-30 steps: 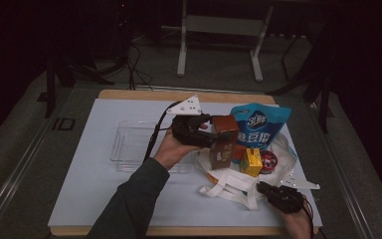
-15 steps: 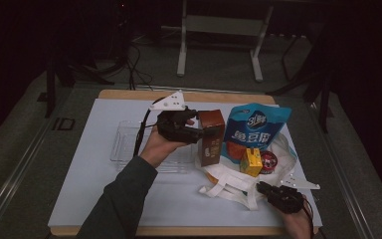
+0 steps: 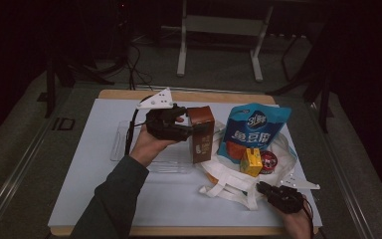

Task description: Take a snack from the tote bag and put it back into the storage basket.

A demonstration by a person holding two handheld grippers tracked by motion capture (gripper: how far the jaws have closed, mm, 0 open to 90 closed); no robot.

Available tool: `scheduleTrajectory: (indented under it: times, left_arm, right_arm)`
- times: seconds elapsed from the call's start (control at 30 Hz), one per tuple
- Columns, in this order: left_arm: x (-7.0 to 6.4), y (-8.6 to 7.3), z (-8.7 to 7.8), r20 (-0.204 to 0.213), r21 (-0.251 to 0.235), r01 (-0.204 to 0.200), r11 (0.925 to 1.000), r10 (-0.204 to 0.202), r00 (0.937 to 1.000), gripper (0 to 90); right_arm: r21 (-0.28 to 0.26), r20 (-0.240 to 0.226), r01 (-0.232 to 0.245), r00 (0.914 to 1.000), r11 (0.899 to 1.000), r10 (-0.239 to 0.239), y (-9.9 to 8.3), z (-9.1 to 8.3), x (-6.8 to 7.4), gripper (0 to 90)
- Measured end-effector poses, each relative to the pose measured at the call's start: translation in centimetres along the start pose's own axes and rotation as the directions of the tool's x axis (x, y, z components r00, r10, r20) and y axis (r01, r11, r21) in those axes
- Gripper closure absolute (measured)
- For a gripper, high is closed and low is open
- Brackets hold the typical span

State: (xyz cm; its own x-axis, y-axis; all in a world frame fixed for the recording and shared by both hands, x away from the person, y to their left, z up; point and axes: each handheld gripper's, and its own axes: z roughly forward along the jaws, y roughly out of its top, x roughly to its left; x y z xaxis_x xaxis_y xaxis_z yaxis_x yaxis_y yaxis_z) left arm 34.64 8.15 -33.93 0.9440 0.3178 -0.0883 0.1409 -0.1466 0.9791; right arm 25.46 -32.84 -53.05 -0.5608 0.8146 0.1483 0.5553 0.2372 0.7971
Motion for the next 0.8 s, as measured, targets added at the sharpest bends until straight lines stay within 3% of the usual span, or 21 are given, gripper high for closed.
scheduleTrajectory:
  times: [0.8]
  left_arm:
    - [1.8, -0.9, -4.1, -0.102, -0.006, 0.014, 0.9999, -0.014, 0.9947, 42.2]
  right_arm:
    - [0.000, 0.000, -0.001, 1.0000, 1.000, 0.001, 0.0, 0.0, 0.0, 79.7]
